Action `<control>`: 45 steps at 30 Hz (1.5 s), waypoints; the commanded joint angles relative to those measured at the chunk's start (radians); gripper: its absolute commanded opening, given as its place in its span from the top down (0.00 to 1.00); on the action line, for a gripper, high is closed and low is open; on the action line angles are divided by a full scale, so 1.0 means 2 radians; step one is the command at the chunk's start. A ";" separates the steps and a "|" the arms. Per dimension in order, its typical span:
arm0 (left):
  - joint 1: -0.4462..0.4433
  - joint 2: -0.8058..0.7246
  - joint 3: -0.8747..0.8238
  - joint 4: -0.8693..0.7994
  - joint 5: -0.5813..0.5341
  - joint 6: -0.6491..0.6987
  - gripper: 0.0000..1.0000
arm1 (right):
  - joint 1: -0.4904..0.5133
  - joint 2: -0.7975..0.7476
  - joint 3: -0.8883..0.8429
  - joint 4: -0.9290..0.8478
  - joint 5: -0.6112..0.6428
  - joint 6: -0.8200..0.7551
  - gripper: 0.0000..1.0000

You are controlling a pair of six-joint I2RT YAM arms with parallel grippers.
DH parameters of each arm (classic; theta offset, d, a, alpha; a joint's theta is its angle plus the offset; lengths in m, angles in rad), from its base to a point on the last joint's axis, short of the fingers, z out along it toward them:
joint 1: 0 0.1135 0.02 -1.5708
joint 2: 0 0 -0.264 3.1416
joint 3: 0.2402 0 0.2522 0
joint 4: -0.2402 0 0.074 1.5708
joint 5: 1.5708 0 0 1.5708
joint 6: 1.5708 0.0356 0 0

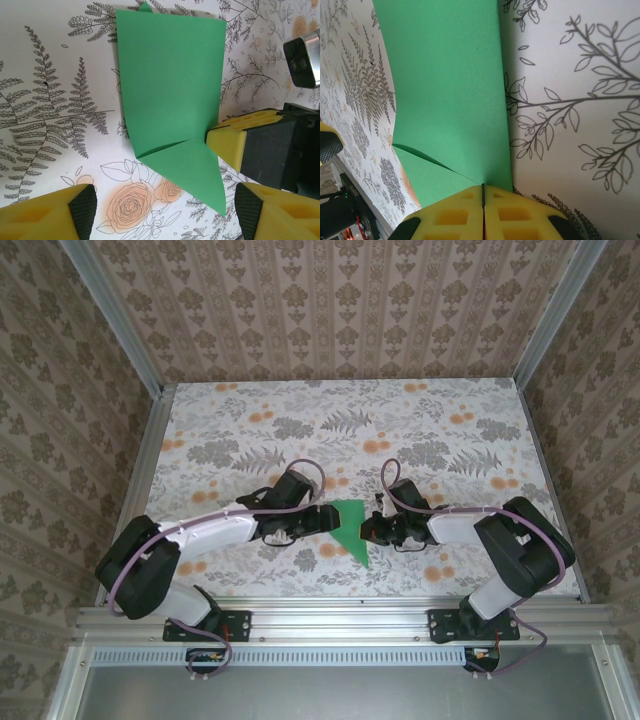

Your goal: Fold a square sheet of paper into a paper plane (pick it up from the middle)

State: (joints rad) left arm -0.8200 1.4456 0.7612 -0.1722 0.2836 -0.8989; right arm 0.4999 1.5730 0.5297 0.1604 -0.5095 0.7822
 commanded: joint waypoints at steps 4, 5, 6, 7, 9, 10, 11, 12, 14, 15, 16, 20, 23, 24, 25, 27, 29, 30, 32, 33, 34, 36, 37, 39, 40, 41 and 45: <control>-0.004 0.007 0.031 -0.023 -0.016 -0.001 0.24 | -0.004 0.024 -0.017 -0.022 0.031 0.006 0.92; -0.004 0.009 0.033 -0.023 -0.015 0.000 0.24 | -0.004 0.026 -0.016 -0.020 0.029 0.005 0.92; -0.004 0.012 0.035 -0.024 -0.014 0.002 0.24 | -0.004 0.029 -0.014 -0.018 0.028 0.006 0.92; -0.004 0.016 0.038 -0.027 -0.012 0.004 0.24 | -0.004 0.032 -0.014 -0.017 0.028 0.006 0.92; -0.005 0.019 0.040 -0.029 -0.013 0.002 0.24 | -0.004 0.037 -0.013 -0.014 0.028 0.008 0.92; -0.006 0.020 0.039 -0.027 -0.013 0.001 0.24 | -0.004 0.037 -0.013 -0.012 0.028 0.009 0.92; -0.005 0.021 0.038 -0.027 -0.011 0.000 0.24 | -0.004 0.038 -0.014 -0.011 0.028 0.009 0.92; -0.006 0.022 0.038 -0.026 -0.009 -0.001 0.24 | -0.004 0.039 -0.013 -0.010 0.029 0.009 0.92; -0.006 0.026 0.039 -0.029 -0.005 0.000 0.24 | -0.004 0.041 -0.013 -0.010 0.030 0.008 0.92; -0.006 0.028 0.039 -0.030 -0.005 -0.001 0.24 | -0.004 0.041 -0.014 -0.010 0.031 0.008 0.92; -0.006 0.028 0.038 -0.030 -0.006 -0.002 0.24 | -0.005 0.042 -0.014 -0.010 0.031 0.008 0.92; -0.009 0.032 0.036 -0.025 -0.005 -0.006 0.25 | -0.005 0.043 -0.016 -0.009 0.032 0.008 0.91; -0.012 0.042 0.040 -0.026 0.002 -0.007 0.28 | -0.005 0.042 -0.022 -0.003 0.032 0.011 0.91; -0.013 0.047 0.042 -0.027 0.003 -0.008 0.31 | -0.005 0.042 -0.022 0.000 0.031 0.013 0.91; -0.015 0.049 0.043 -0.027 0.004 -0.008 0.32 | -0.006 0.041 -0.023 0.002 0.030 0.014 0.91; -0.017 0.054 0.042 -0.024 0.004 -0.012 0.34 | -0.006 0.040 -0.025 0.005 0.032 0.018 0.91; -0.018 0.060 0.042 -0.021 0.007 -0.014 0.34 | -0.008 0.040 -0.028 0.010 0.034 0.021 0.91; -0.019 0.064 0.043 -0.021 0.008 -0.015 0.34 | -0.008 0.042 -0.031 0.016 0.034 0.023 0.91; -0.022 0.073 0.045 -0.020 0.010 -0.016 0.33 | -0.010 0.045 -0.036 0.026 0.031 0.026 0.91; -0.023 0.077 0.046 -0.017 0.013 -0.016 0.33 | -0.011 0.049 -0.038 0.033 0.028 0.028 0.91; -0.025 0.081 0.047 -0.015 0.014 -0.018 0.33 | -0.012 0.051 -0.042 0.041 0.025 0.031 0.91; -0.028 0.087 0.049 -0.012 0.011 -0.023 0.33 | -0.014 0.058 -0.050 0.062 0.018 0.039 0.91; -0.029 0.090 0.048 -0.009 0.011 -0.026 0.34 | -0.015 0.061 -0.053 0.068 0.016 0.041 0.91; -0.029 0.100 0.050 -0.006 0.010 -0.032 0.36 | -0.017 0.066 -0.058 0.078 0.013 0.044 0.91; -0.029 0.102 0.050 -0.004 0.009 -0.033 0.38 | -0.018 0.067 -0.059 0.082 0.012 0.046 0.91; -0.030 0.104 0.049 0.000 0.008 -0.036 0.38 | -0.018 0.069 -0.060 0.086 0.011 0.047 0.91; -0.031 0.110 0.045 0.022 0.007 -0.045 0.42 | -0.018 0.075 -0.064 0.092 0.009 0.046 0.91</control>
State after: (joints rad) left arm -0.8764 1.6493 0.8383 -0.1658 0.2920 -0.9588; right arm 0.4519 1.6287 0.4465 0.4057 -0.6270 0.8768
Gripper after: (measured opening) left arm 0.582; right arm 0.091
